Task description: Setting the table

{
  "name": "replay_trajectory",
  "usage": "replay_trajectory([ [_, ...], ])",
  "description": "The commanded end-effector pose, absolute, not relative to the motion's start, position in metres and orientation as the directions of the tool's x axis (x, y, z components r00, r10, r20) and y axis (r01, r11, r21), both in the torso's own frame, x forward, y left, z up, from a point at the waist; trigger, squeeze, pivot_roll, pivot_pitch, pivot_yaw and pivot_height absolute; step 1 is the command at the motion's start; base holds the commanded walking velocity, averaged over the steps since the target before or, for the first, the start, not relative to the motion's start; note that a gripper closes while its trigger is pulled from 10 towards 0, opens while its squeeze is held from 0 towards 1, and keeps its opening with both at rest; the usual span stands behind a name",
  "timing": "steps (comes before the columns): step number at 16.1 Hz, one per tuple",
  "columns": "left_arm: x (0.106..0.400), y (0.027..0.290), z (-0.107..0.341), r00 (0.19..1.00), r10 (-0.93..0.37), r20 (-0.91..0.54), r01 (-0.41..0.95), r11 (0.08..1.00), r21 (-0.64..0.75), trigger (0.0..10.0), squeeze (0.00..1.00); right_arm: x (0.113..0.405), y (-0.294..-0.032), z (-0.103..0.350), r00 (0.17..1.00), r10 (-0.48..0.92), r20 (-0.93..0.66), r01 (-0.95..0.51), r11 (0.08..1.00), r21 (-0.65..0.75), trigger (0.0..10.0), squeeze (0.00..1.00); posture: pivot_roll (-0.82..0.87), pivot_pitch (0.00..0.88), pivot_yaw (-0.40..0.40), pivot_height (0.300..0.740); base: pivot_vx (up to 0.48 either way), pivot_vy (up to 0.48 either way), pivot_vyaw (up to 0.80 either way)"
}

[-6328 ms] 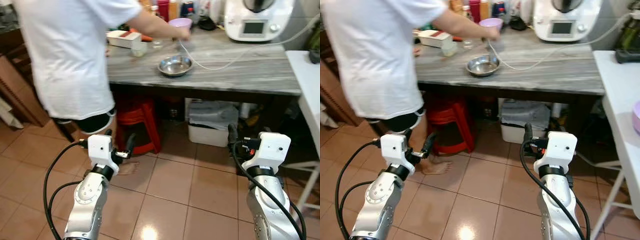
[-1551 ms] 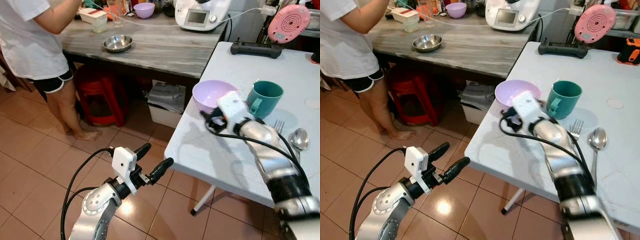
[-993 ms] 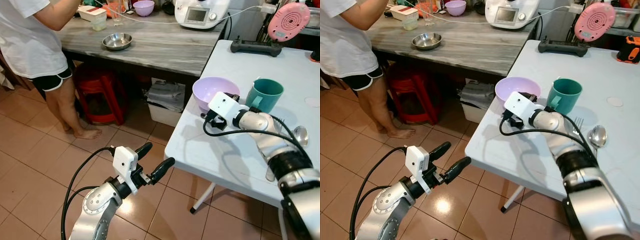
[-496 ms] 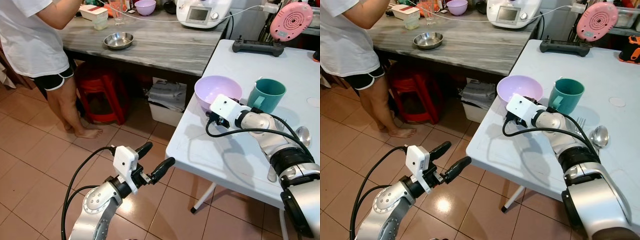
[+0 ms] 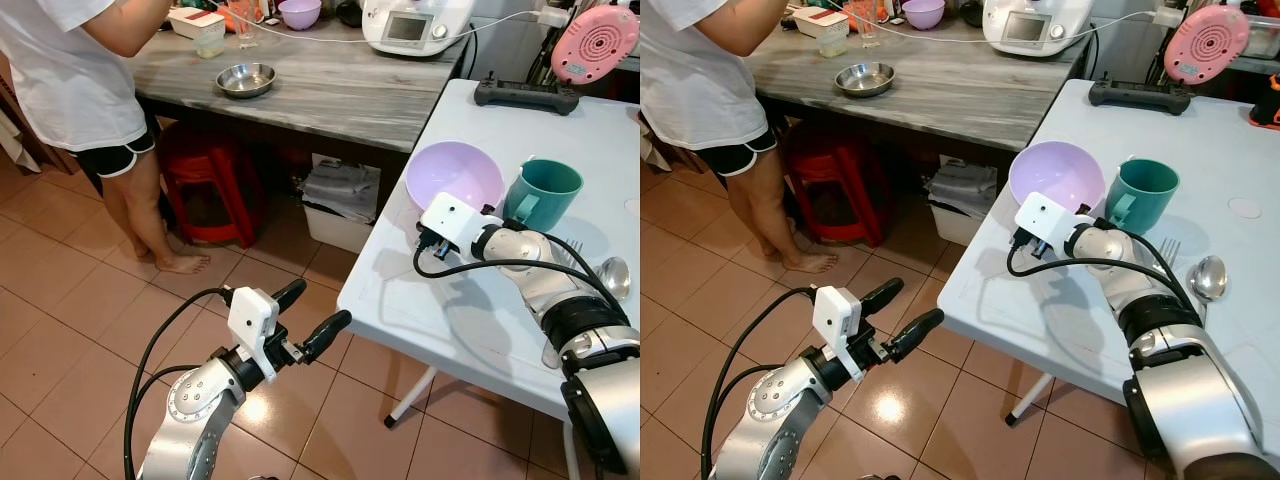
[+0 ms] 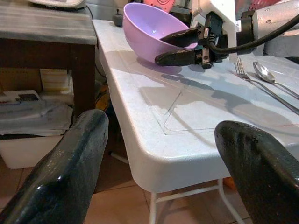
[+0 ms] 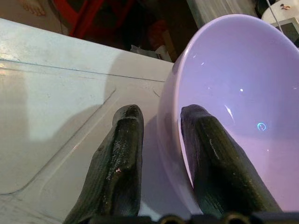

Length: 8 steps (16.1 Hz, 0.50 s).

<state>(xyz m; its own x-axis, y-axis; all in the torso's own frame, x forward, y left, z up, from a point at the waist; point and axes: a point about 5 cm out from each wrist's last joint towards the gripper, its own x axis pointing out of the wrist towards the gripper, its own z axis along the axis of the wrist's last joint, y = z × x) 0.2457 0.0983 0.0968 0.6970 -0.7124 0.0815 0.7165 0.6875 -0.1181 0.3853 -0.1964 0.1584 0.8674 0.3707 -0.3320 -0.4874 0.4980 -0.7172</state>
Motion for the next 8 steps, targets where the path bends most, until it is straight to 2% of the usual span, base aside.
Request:
replay_trajectory([
  [1,0.2464,0.1012,0.0936,0.706,-0.706,0.060,0.707,0.698,-0.111,10.0,0.00,0.3875,-0.1963,0.1635,0.869,0.374,-0.325,-0.483,0.496,-0.721,0.0,0.00,-0.10,0.099,0.086,0.740,0.000,0.000,0.00],
  [8,0.2508,0.1026,0.0939,0.710,-0.701,0.062,0.703,0.704,-0.101,10.0,0.00,0.3849,-0.2006,0.1591,0.874,0.368,-0.318,-0.477,0.516,-0.712,0.0,0.00,-0.10,0.090,0.093,0.740,0.000,0.000,0.00],
])
